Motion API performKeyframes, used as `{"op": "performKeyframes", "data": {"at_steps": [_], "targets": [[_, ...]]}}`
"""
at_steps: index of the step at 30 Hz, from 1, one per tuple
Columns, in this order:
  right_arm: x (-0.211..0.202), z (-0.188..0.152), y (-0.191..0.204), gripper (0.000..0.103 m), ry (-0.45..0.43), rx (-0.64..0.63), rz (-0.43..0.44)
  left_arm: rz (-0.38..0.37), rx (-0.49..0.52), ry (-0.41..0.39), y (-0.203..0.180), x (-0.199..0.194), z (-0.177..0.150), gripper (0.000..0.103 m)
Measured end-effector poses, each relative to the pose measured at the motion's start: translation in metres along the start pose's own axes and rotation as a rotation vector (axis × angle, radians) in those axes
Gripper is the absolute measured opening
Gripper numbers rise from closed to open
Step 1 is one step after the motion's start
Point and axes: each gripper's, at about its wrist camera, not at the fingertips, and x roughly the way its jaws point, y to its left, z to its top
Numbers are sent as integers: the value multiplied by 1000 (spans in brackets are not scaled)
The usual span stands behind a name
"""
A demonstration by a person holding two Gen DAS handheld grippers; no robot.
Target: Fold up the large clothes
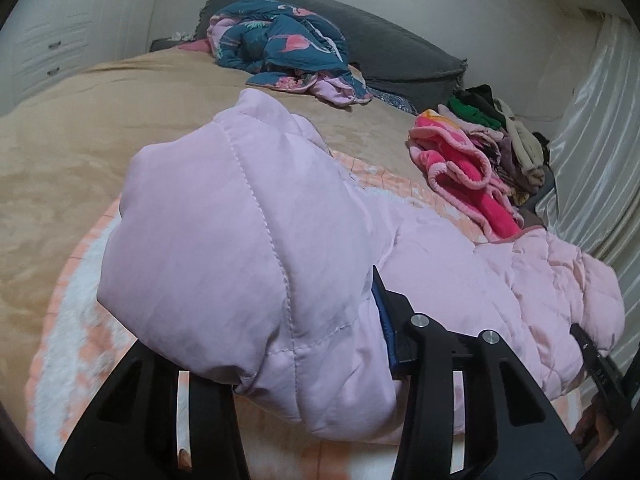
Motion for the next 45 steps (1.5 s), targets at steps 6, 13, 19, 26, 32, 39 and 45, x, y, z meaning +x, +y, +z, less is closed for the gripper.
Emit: {"op": "performKeyframes", "data": {"at_steps": [6,13,19,26,32,39,45], "targets": [[-34,-28,4,29,8,-8,-8,23,42,13,1,-23,-21,35],[-56,-48,0,29,32,27,-16,34,70,23,-3,-44,-38,35],[-70,-59,-1,29,48,53,-22,39,95,33,-5,-58,-51,35],[-72,-74,-1,31,98,61,-50,32,93,58,0,-61,-66,36],[-72,-80,-4,33,116,81,-54,38,103,64,-1,-64,-76,36],[-65,-83,-19,37,158,135,-49,46,107,77,-1,-63,-79,38],[-59,-90,-31,44,183,200,-31,56,111,85,-1,-59,-83,39]]}}
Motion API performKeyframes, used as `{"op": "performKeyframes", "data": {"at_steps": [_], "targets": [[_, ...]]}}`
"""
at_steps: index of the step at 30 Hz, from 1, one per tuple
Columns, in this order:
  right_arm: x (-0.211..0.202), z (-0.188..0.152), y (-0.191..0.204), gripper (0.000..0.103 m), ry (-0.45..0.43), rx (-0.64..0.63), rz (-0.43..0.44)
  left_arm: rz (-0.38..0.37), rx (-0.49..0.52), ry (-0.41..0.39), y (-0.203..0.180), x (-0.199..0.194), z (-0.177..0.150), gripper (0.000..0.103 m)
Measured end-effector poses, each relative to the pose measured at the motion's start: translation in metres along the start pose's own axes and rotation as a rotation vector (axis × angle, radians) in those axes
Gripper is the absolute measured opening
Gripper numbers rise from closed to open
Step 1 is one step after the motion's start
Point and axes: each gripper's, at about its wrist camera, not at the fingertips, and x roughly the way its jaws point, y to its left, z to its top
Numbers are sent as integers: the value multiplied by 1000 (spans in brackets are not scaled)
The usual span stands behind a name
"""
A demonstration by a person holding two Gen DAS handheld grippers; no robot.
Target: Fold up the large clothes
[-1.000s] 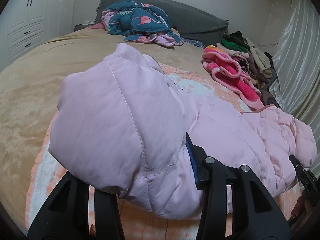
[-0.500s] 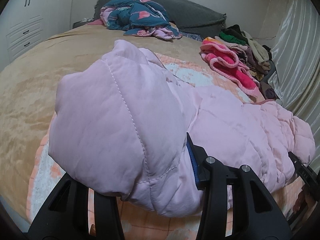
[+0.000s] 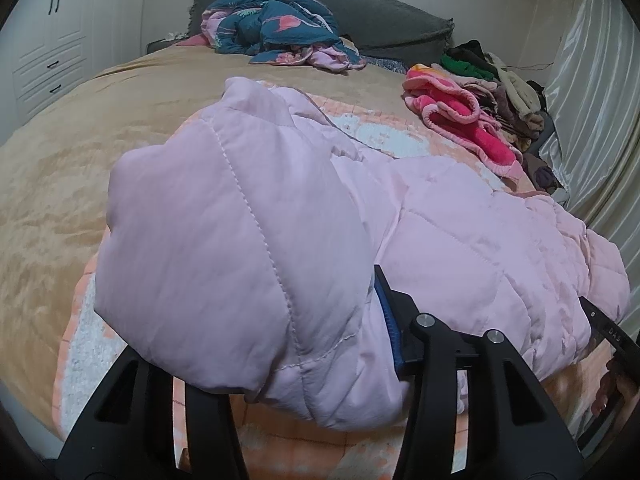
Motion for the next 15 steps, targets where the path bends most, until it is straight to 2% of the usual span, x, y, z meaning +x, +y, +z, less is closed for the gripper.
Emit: {"op": "performKeyframes", "data": {"at_steps": [11,13,15], "targets": [[0,-6,-16,68,41,90,34,13,-5,11,0,3,-8,43],[-1,-7,-18,73,50,102,40,15,-9,17,1,3,-9,45],[-4,-9,-20,77,59,112,45,19,-20,24,2,2,-9,52]]}}
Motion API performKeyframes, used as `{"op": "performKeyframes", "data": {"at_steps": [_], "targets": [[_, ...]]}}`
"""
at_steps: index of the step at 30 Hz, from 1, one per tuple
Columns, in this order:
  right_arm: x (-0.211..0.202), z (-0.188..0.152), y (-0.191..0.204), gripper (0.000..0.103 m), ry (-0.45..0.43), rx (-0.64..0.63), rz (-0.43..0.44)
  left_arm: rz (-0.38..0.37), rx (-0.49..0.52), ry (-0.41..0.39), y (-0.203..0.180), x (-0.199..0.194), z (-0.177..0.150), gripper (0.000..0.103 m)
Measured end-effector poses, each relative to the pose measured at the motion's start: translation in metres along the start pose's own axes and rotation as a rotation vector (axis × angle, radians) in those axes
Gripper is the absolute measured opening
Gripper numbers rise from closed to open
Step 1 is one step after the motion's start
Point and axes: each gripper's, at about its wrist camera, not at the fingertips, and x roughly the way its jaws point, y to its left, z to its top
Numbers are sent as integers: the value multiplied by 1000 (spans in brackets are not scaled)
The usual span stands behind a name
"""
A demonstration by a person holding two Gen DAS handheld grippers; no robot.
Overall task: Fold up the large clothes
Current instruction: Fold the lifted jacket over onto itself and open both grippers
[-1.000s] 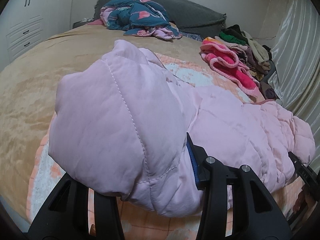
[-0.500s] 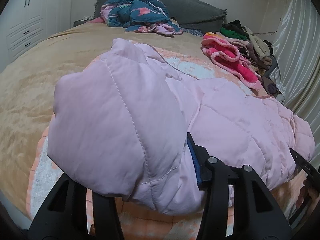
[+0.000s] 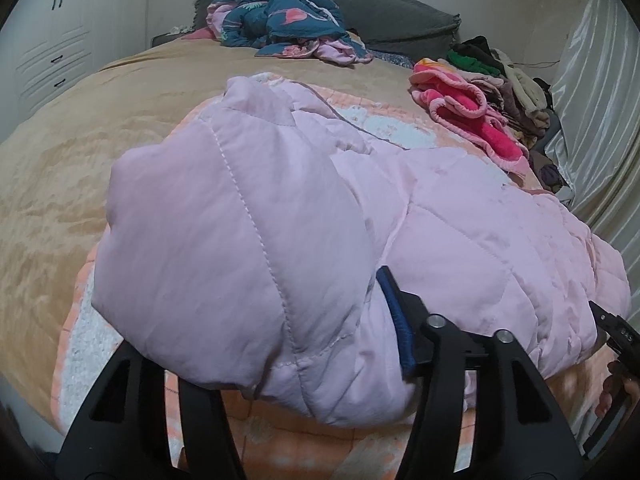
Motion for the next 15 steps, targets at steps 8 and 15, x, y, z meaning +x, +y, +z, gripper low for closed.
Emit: {"op": "performKeyframes", "data": {"at_steps": [8,15], "targets": [[-29,-10,2,98,7,-41,-15,11,-5,32,6,-15,-10,79],[-70,-19,9,99,-80,-120,-60,13,18,18,1,-40,-23,93]]}}
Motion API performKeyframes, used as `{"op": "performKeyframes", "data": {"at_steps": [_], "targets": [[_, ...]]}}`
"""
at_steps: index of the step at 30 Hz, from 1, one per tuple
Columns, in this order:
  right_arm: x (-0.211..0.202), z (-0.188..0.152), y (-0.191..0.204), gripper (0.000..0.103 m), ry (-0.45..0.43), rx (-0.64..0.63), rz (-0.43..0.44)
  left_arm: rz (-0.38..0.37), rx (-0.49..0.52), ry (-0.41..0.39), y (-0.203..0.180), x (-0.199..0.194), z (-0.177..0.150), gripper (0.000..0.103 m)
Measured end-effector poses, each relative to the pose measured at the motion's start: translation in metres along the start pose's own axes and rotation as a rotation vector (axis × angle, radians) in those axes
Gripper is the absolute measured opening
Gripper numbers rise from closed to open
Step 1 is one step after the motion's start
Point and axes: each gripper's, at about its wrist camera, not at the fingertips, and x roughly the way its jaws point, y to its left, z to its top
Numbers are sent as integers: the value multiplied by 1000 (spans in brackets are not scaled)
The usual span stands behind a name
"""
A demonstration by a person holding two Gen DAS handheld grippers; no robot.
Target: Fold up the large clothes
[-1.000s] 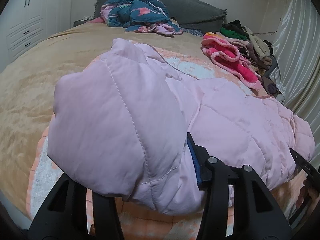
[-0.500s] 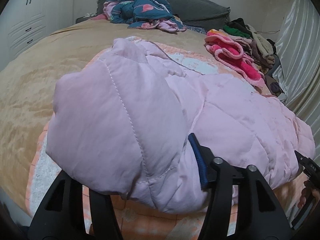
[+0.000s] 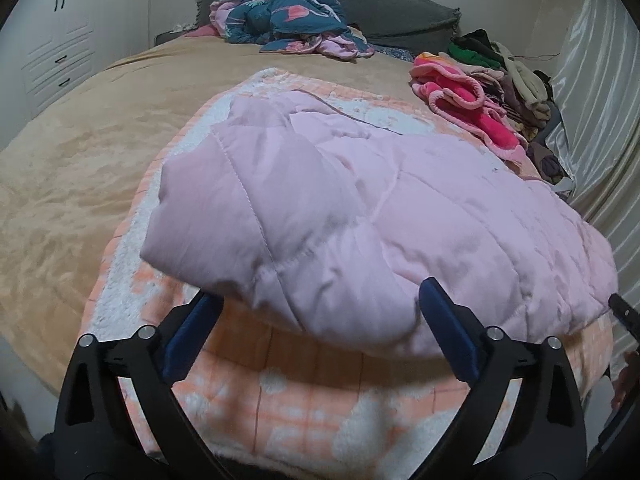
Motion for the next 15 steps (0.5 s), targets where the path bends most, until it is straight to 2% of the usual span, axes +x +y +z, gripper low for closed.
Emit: {"op": "performKeyframes", "data": {"at_steps": [9,15], "targets": [[-50,4,16,99,-103,-68,15,-12,56,-94,-16,-52,-4,94],[-80,2,36,99,-162,-132,33,-13,82,-118,-27,-71,-9,94]]}}
